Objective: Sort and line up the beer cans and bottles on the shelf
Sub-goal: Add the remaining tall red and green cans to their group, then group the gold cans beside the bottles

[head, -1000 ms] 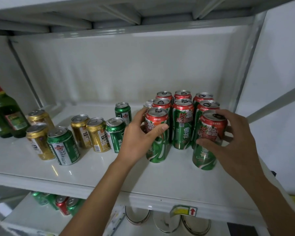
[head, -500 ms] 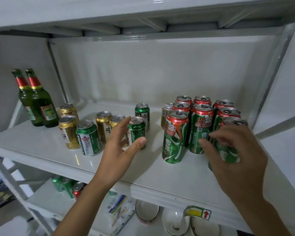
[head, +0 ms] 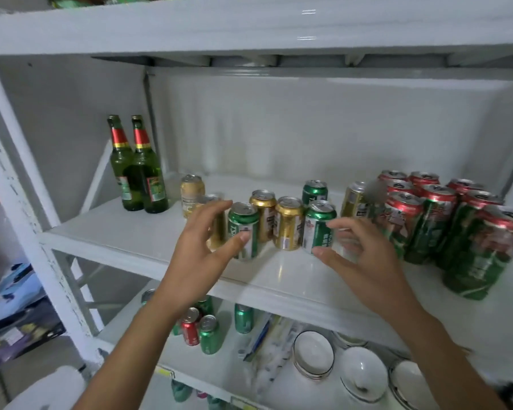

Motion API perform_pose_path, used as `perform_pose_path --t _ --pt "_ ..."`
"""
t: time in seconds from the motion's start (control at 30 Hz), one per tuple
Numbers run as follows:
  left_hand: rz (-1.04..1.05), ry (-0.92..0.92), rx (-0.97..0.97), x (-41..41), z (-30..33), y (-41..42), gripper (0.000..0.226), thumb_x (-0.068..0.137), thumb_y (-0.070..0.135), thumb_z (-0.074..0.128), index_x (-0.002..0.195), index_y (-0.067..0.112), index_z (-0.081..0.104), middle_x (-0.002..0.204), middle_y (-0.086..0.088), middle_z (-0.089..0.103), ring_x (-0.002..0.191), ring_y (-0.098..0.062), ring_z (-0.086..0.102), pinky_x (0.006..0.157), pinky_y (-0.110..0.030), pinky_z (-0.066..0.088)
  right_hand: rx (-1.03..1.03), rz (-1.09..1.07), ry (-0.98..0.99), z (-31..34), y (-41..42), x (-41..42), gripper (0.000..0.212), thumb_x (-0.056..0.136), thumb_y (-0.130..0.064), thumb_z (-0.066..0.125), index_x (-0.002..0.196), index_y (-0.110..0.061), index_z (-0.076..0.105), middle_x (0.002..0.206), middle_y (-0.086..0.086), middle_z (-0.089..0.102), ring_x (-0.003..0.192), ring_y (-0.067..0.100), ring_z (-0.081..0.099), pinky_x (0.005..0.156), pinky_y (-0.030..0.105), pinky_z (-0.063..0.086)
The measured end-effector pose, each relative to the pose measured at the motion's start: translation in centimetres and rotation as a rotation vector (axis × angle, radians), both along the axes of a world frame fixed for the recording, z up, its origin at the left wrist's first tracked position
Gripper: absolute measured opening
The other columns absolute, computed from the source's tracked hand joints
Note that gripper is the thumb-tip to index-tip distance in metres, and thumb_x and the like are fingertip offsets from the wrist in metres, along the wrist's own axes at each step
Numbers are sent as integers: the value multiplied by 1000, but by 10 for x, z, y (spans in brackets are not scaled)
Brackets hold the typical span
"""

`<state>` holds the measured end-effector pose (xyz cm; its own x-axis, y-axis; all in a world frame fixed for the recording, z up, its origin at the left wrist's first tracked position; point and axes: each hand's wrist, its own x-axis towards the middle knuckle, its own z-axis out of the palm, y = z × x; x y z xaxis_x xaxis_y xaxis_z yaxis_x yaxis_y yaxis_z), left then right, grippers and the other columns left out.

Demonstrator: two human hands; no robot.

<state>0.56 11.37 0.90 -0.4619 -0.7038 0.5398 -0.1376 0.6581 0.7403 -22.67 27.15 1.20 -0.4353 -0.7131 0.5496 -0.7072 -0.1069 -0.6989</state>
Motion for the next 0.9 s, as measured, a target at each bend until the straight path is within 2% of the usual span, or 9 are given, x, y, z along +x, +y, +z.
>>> perform_pose_path --t 0.1,0.23,0.33,0.43,0.5,0.67,0.8,0.9 --pt "-11 -16 11 30 -6 -16 53 91 45 72 141 43 54 145 26 46 138 5 43 112 -27 39 -10 7 -14 -1 -24 31 39 81 -30 84 115 -28 67 120 -14 61 112 1 61 101 34 53" --pt "11 2 55 58 -15 -37 54 89 49 72 140 47 52 145 29 46 138 6 42 111 -27 39 -16 24 -15 -6 -57 60 39 79 -30 86 113 -29 67 117 -16 63 109 1 62 98 34 54" --pt "26 9 81 71 -21 -56 52 87 54 69 136 55 51 142 36 45 136 10 42 108 -26 40 -12 28 -32 -7 -80 68 40 79 -30 85 114 -32 66 119 -19 61 111 -1 60 97 27 51" --pt "52 -2 96 81 -24 -78 56 83 60 66 136 53 52 141 36 45 133 14 43 109 -26 40 -42 36 -33 -4 -103 70 40 79 -30 85 114 -33 66 119 -26 60 112 -4 59 96 25 48" --pt "61 -22 93 82 -24 -95 54 83 59 67 135 52 53 139 38 45 131 16 43 110 -25 40 -45 39 -32 -3 -117 67 42 77 -30 85 115 -31 66 120 -24 60 112 -4 60 97 26 49" --pt "19 -61 67 69 -14 -130 47 90 48 71 135 50 56 138 39 46 132 16 43 110 -23 39 -56 35 -47 -3 -136 59 48 69 -48 76 114 -34 65 120 -28 56 109 -8 59 92 21 47" --pt "-85 -45 72 52 -12 -154 54 87 50 72 138 43 57 142 29 50 137 6 46 111 -26 41 -28 40 -138 -7 -149 65 52 64 -55 76 112 -39 64 123 -20 59 112 2 62 93 28 51" --pt "-177 -49 86 35 -18 -172 59 88 37 80 141 36 56 144 22 50 139 -3 47 114 -27 43 2 -8 -123 -6 -157 69 56 63 -69 81 111 -46 62 115 -31 61 106 -8 61 83 15 51"
